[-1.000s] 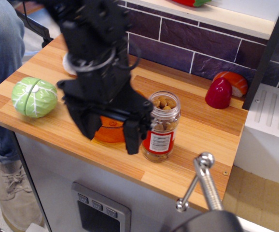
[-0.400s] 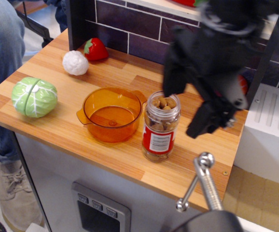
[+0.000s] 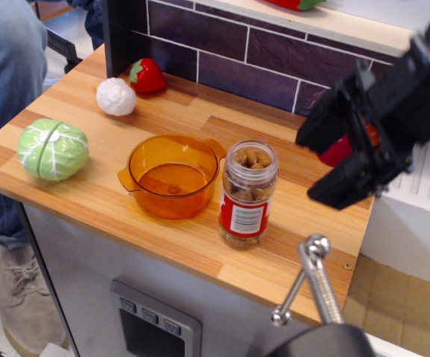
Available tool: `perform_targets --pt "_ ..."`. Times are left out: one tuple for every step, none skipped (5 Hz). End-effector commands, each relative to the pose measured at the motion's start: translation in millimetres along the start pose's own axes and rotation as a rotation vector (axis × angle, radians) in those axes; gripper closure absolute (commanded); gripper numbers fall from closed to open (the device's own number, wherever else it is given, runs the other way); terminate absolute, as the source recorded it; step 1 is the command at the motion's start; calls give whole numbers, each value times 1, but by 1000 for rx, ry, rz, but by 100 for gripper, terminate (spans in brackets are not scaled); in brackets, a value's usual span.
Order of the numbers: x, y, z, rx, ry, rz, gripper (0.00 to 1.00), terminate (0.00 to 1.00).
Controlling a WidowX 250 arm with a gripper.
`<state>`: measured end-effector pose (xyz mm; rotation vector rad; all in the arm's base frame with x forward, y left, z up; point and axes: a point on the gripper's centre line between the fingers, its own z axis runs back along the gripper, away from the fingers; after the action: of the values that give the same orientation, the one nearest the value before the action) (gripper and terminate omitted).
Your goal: Pour almonds in pot
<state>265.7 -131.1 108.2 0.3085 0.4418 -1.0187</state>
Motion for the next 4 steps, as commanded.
perform_targets --pt "19 1 -29 65 157 -69 0 0" --pt "23 1 -43 110 213 -56 0 0" --pt "24 8 -52 113 272 -24 0 0" --pt "23 23 -54 114 316 -8 0 0"
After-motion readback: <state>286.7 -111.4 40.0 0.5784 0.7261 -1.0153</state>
